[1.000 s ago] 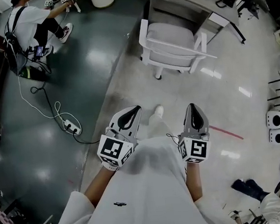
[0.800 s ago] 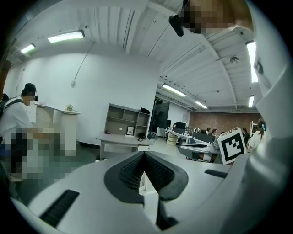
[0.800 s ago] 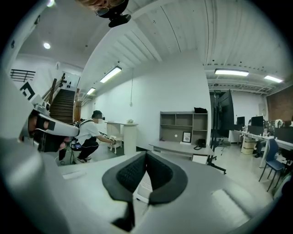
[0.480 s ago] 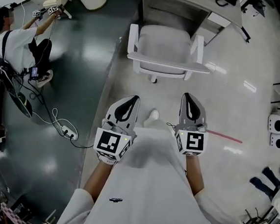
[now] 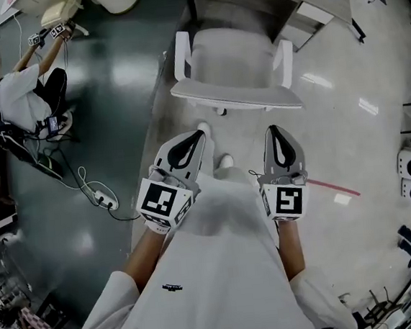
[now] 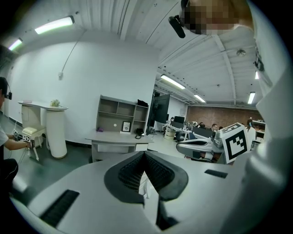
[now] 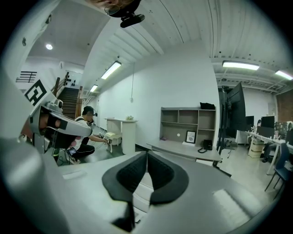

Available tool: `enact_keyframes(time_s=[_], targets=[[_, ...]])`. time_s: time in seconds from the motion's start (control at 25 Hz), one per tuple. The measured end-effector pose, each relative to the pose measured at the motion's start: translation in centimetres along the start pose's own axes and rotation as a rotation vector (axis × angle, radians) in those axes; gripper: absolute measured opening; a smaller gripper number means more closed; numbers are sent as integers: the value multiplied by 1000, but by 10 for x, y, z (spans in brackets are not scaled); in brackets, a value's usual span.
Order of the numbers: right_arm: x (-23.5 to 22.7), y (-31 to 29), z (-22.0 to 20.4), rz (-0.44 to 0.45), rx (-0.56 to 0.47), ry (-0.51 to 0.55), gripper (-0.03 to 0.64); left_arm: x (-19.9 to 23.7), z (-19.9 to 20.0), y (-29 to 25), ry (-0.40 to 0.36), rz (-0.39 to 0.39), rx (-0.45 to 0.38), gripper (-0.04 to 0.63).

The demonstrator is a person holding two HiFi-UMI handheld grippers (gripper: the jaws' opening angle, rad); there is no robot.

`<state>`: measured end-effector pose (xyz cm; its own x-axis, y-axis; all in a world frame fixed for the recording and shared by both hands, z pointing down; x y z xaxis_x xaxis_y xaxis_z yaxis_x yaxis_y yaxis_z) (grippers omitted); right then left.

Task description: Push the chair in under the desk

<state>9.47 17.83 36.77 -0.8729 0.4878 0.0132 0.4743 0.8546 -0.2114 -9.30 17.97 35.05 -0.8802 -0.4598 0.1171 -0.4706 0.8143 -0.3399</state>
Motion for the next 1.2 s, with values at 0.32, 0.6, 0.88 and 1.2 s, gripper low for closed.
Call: enact_keyframes(time_s=[0.32,0.6,0.88,1.2], targets=[[-24,-50,14,-38,47,5,14,33,32,-62,-14,-89,1,6],[-35,-92,22,-94,113,40,14,69,45,-108,-83,-220,42,6],[-49,-114,20,-113,169,22,95,78,48,-144,-123,-318,109,6],[-60,-124,5,74,265,16,130,46,19,-161,-221,-442,252,80]])
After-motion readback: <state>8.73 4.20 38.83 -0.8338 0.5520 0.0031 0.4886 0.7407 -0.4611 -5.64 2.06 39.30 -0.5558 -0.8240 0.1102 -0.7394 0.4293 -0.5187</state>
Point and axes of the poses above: the fingertips, and each gripper's own axes: y backward along the fingers, x to its left, z out of its top, the point moved 4 cm from there along y, backward along the fingers, and after that the axes turned 9 degrees about z, right-handed, at the moved point
